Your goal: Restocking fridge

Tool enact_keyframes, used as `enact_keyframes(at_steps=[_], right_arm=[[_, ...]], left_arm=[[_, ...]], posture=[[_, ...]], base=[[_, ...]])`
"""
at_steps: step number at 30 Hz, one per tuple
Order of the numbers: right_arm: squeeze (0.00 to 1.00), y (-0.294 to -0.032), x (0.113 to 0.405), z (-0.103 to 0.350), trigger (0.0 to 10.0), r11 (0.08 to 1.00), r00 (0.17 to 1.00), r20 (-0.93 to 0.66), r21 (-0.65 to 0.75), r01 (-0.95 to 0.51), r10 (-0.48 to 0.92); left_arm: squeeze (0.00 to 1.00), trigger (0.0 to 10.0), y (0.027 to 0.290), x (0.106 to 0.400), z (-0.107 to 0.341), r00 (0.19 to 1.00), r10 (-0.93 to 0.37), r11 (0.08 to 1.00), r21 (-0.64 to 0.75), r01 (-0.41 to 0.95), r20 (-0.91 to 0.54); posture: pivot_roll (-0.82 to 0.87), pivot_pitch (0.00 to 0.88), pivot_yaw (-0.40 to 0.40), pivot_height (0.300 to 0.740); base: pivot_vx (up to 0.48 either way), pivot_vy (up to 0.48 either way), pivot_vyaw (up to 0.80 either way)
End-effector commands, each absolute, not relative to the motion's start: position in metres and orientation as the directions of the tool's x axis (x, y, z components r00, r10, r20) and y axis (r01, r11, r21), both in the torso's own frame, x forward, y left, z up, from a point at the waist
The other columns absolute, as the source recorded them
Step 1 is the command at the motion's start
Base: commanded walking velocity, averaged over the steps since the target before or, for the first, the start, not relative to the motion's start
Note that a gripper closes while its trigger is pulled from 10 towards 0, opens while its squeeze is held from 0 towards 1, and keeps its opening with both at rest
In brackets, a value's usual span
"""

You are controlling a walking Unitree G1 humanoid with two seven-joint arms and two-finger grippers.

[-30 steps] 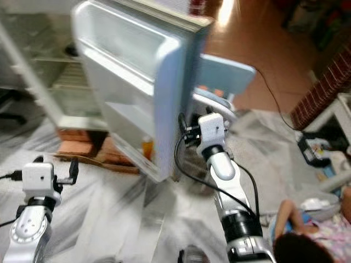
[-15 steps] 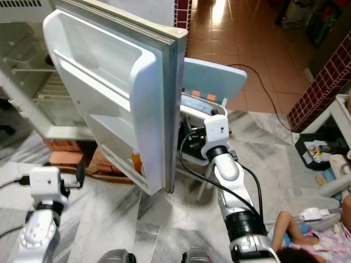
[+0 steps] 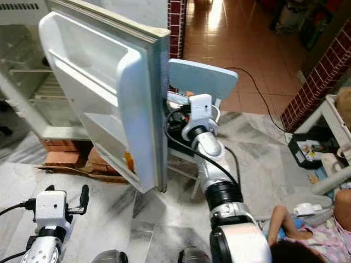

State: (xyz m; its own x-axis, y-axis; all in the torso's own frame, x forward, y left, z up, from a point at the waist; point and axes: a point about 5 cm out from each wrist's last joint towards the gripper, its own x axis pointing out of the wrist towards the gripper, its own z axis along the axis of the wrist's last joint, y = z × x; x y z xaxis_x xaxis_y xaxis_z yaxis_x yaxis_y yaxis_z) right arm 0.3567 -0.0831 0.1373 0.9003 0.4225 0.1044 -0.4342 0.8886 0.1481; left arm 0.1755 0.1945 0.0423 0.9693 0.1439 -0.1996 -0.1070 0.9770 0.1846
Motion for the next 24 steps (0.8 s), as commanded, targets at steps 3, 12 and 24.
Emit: enact_keyframes(at_steps=[3, 12, 24], right_arm=[[0.00, -0.029, 0.327, 0.179, 10.0, 0.466, 0.530, 0.319, 0.258, -0.846, 0.786], [0.00, -0.041, 0.288, 0.153, 10.0, 0.141, 0.235, 0.295, 0.309, -0.941, 0.926], [0.00, -0.064, 0.281, 0.095, 10.0, 0.229, 0.204, -0.167, 0.145, -0.963, 0.965]], left_arm=[[0.00, 10.0, 0.196, 0.173, 0.044, 0.966, 0.163, 0.971, 0.208, -0.121, -0.200], [0.00, 10.0, 0.194, 0.175, 0.043, 0.968, 0.136, 0.975, 0.204, -0.093, -0.212], [0.00, 10.0, 0.195, 0.176, 0.043, 0.967, 0.137, 0.974, 0.205, -0.092, -0.217]], posture=[[0.10, 0.102, -0.008, 0.740], [0.09, 0.101, 0.002, 0.740], [0.10, 0.102, 0.004, 0.740]], base=[[0.000, 0.000, 0.00], [0.000, 0.000, 0.00], [0.000, 0.000, 0.00]])
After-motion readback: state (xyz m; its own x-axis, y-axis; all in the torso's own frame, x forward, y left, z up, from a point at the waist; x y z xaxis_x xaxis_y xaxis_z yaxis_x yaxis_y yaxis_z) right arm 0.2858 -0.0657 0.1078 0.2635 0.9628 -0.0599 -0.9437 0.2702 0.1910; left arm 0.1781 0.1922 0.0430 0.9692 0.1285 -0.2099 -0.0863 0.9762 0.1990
